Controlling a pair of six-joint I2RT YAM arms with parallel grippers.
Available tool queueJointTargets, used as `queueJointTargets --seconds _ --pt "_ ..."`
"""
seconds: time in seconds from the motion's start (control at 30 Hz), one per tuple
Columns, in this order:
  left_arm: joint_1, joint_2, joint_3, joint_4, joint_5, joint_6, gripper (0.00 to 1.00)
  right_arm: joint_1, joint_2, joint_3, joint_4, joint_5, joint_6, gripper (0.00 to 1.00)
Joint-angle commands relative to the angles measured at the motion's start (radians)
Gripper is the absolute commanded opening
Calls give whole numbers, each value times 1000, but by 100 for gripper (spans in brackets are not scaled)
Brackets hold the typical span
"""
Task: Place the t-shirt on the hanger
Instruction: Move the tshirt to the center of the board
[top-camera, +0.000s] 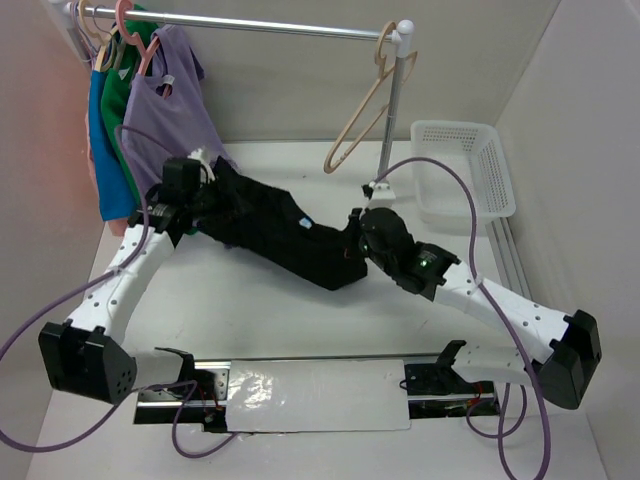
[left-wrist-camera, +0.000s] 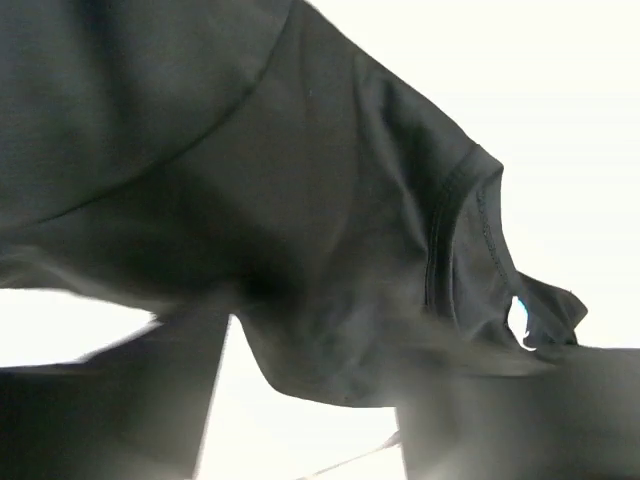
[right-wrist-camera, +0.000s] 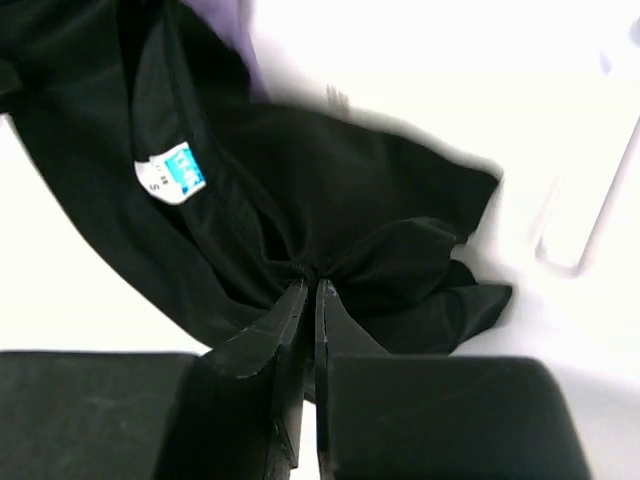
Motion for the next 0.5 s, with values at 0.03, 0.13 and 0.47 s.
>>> queueJointTargets --seconds 0.03,0.13,0.47 --pt "-2 115 -132 -31 109 56 87 47 -4 -175 0 -13 50 16" --pt "-23 142 -123 -43 109 65 87 56 38 -221 0 -13 87 36" --pt "-218 301 11 -63 -1 73 85 67 75 -247 -52 1 150 77"
